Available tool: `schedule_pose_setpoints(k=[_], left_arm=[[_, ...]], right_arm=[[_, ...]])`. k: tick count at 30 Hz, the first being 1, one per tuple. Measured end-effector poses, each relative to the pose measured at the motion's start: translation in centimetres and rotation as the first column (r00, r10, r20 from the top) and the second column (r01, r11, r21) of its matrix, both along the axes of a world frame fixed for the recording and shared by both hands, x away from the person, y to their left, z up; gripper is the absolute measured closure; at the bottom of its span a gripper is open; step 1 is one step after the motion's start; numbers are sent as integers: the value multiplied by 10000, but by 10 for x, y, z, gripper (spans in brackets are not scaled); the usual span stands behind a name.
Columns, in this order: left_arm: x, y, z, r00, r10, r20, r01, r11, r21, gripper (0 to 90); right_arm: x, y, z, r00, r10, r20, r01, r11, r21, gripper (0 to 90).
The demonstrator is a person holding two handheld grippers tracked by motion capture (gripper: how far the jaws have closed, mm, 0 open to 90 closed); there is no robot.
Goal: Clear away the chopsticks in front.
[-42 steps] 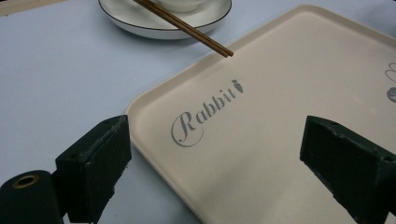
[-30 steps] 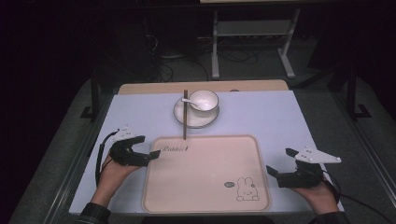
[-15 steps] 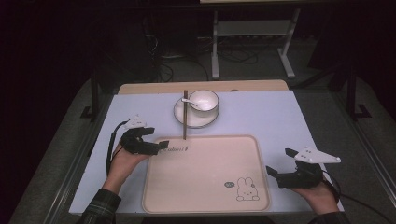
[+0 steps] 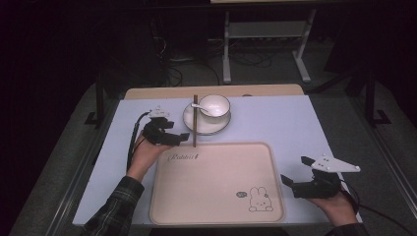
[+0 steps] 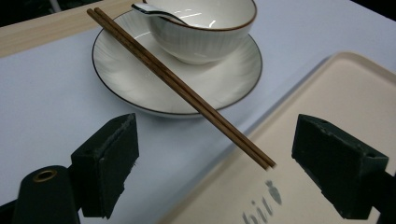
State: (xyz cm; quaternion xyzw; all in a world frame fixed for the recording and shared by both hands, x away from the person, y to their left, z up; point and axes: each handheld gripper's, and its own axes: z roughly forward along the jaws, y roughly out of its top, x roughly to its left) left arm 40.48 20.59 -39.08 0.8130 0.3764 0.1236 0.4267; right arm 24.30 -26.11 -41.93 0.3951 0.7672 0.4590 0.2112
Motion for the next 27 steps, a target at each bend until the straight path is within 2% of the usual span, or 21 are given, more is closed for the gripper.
schedule_pose_setpoints(k=[3,5,9,11,16,19,24,27], left_arm=[[12,-6,0,10000,48,-47,-48,10000,5,149],[19,-11,0,9999,102,-34,-101,9998,180,157],[32,-20,0,9998,169,-102,-164,9991,386,210],[38,-26,-1,9993,329,-175,-319,9979,572,272],[50,-39,-5,9964,516,-675,-425,9907,1290,363],[57,-47,-10,9942,603,-895,-458,9867,1560,408],[62,-54,-17,9914,828,-1015,-634,9813,1820,492],[65,-57,-23,9889,937,-1154,-681,9755,2091,520]], right_arm=[[0,0,0,10000,-21,3,21,10000,27,34],[0,-1,0,10000,-31,2,31,10000,45,34],[0,-1,0,10000,-30,7,30,10000,65,34],[0,-2,0,10000,-39,-12,39,10000,82,34],[0,-3,0,10000,-42,-7,42,9999,117,34],[0,-3,0,10000,-32,-4,32,9999,132,34],[0,-4,0,10000,-41,8,41,9998,202,34],[0,-5,0,10000,-35,10,35,9998,207,34]])
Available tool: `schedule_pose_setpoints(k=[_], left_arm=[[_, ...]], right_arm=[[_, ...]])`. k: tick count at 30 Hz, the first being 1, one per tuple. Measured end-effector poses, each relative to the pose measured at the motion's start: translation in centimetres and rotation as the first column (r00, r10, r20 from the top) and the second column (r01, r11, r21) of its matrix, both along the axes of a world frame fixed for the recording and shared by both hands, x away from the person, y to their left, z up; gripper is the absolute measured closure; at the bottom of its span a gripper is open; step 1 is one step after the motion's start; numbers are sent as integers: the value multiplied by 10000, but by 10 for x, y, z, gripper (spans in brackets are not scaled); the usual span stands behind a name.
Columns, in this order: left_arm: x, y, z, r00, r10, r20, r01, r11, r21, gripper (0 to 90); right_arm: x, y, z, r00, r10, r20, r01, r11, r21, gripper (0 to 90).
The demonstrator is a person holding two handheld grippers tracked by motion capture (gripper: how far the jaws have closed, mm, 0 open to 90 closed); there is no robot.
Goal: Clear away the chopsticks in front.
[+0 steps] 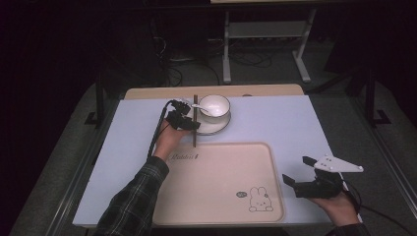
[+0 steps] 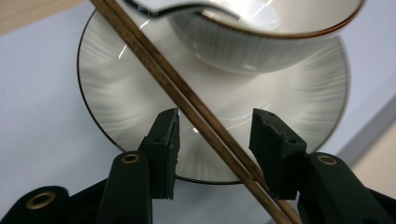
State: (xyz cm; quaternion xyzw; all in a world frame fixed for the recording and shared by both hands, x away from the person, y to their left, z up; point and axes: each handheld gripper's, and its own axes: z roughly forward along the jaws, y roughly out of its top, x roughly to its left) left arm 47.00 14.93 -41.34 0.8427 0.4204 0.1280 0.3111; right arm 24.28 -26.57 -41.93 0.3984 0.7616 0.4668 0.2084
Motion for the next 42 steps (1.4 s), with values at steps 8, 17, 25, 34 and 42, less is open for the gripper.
schedule_pose_setpoints(k=[8,17,25,34,42], left_arm=[[6,-3,-6,9996,255,89,-258,9993,263,605],[19,0,-9,9973,710,208,-718,9965,434,683],[27,7,-12,9954,837,471,-843,9964,109,758],[32,9,-11,9952,914,349,-915,9958,12,775],[23,17,1,9955,794,523,-781,9966,-258,633]], right_arm=[[0,0,0,10000,-2,3,2,10000,23,35],[0,-1,0,10000,2,29,-2,10000,53,36],[-1,-2,1,10000,-27,51,27,10000,88,37],[-1,-2,1,10000,-1,57,1,9999,107,37],[-2,-2,1,10000,10,68,-11,9999,104,37]])
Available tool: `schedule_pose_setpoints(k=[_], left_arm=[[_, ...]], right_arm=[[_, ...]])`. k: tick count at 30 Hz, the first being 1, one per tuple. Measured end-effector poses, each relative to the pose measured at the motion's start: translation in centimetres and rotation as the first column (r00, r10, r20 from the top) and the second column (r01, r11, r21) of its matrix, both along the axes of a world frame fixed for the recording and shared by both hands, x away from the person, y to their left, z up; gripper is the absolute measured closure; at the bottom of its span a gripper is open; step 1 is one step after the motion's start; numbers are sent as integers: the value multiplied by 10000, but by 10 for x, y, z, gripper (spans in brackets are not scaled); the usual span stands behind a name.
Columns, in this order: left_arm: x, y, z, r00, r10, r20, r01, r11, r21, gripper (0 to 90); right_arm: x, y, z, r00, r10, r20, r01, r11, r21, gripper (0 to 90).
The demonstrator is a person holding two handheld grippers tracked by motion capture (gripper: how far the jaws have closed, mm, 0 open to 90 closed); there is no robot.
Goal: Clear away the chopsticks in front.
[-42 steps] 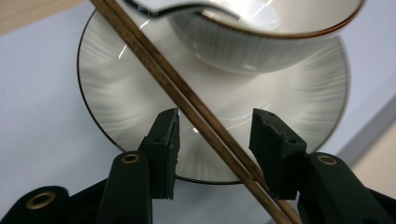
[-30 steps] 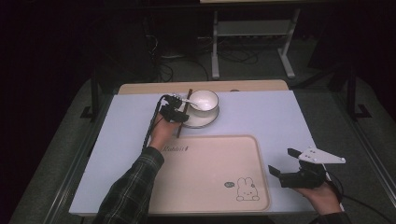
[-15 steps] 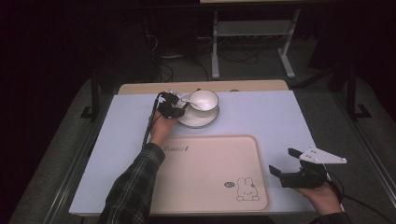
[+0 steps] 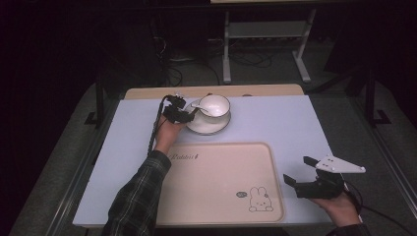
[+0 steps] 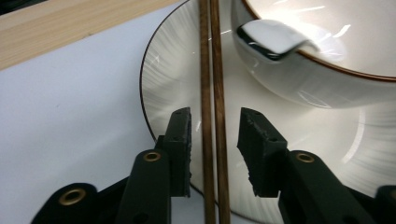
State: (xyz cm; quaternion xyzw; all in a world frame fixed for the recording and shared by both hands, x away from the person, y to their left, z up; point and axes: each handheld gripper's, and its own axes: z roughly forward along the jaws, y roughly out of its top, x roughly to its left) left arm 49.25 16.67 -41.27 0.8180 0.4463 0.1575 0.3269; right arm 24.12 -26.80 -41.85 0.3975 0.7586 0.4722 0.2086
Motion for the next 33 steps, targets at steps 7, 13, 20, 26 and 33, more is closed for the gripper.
schedule_pose_setpoints(k=[7,13,20,26,33], left_arm=[[-20,25,12,9993,-95,372,118,9980,-619,683],[-22,37,9,9996,-157,251,181,9952,-957,778],[-21,32,5,9995,-290,135,302,9943,-1026,785],[-20,32,-1,9997,-244,12,244,9951,-957,793],[-22,37,-10,9994,-222,-254,201,9967,-792,804]], right_arm=[[-1,2,0,10000,26,12,-26,10000,-8,39],[-1,3,0,10000,62,-1,-62,10000,-48,39],[0,1,0,10000,11,-16,-11,10000,-40,40],[-1,1,0,10000,1,-24,-1,10000,-33,40],[-1,1,0,10000,13,-14,-13,10000,-42,40]])
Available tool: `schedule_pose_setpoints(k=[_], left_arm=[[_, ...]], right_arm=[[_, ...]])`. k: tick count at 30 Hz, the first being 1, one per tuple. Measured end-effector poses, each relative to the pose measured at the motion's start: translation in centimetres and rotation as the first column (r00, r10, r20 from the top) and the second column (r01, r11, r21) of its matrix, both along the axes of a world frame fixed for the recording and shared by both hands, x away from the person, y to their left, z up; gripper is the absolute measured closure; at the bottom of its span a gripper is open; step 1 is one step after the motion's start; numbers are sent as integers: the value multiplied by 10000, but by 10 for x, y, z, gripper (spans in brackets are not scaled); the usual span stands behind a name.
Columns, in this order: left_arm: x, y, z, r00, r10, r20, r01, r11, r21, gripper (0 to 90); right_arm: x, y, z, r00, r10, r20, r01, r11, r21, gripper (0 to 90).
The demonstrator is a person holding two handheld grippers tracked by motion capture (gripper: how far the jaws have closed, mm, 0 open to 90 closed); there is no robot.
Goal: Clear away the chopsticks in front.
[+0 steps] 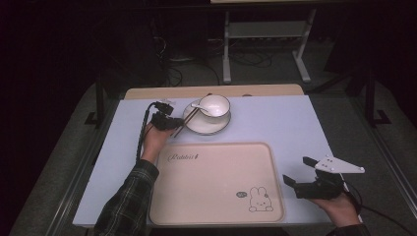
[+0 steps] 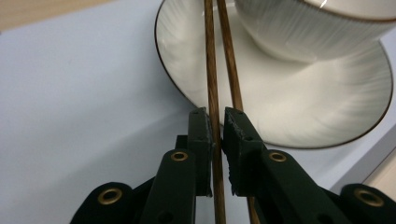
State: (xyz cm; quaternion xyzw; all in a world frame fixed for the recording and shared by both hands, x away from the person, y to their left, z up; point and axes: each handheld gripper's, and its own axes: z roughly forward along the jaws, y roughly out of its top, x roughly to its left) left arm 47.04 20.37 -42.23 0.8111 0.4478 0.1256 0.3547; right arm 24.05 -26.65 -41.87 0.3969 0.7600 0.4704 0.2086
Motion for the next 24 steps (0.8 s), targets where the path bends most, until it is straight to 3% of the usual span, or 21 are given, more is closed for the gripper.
schedule_pose_setpoints(k=[11,24], left_arm=[[-1,3,-7,9999,60,-133,-60,10000,-40,844],[-13,16,1,9997,253,-41,-254,9994,-216,852]], right_arm=[[0,0,0,10000,7,-34,-7,10000,3,41],[0,0,0,10000,16,20,-16,10000,21,41]])
